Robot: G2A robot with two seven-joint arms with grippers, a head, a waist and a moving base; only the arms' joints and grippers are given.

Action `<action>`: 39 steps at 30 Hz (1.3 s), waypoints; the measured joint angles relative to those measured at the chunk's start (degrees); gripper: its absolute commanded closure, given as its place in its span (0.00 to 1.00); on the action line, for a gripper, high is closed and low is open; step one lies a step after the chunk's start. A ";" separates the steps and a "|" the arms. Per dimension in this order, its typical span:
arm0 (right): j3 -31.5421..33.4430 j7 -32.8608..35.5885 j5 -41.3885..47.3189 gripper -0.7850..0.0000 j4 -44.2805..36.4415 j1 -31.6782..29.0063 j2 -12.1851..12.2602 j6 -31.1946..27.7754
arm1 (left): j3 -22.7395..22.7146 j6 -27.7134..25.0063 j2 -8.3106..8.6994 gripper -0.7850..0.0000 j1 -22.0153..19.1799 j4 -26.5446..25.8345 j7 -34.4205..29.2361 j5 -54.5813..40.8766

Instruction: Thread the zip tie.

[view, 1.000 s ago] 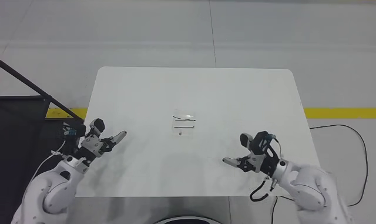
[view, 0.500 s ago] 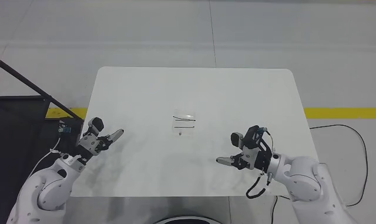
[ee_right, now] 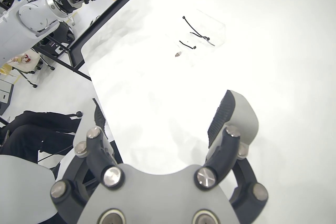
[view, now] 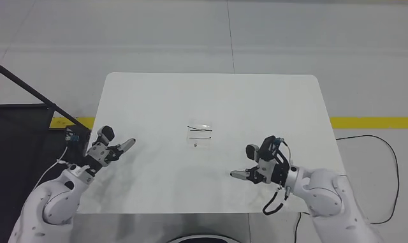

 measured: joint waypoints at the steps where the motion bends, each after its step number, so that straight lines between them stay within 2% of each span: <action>1: -0.62 0.71 0.79 0.00 0.41 0.62 0.04 -0.45 | -0.16 -0.41 0.06 0.00 -0.21 0.35 -0.34 -0.58; 8: -2.70 3.56 3.69 0.00 2.14 3.42 0.16 0.95 | -0.77 -1.24 0.28 0.00 -0.80 1.48 -1.17 -2.26; 24: -3.72 1.85 4.64 0.00 2.43 3.26 0.07 1.88 | -0.09 -1.85 0.31 0.00 -0.87 1.49 -1.97 -3.64; 28: -5.15 3.40 9.35 0.00 4.14 6.27 -0.09 5.06 | -0.06 -3.70 0.59 0.00 -1.81 2.32 -5.02 -7.69; 31: -7.28 5.42 11.90 0.00 6.36 10.06 -0.46 9.66 | -0.08 -5.60 0.84 0.00 -2.45 2.95 -6.95 -10.32; 39: -15.21 8.58 15.80 0.00 15.98 21.39 -2.44 21.06 | 1.19 -9.05 1.03 0.00 -2.61 3.61 -6.42 -11.35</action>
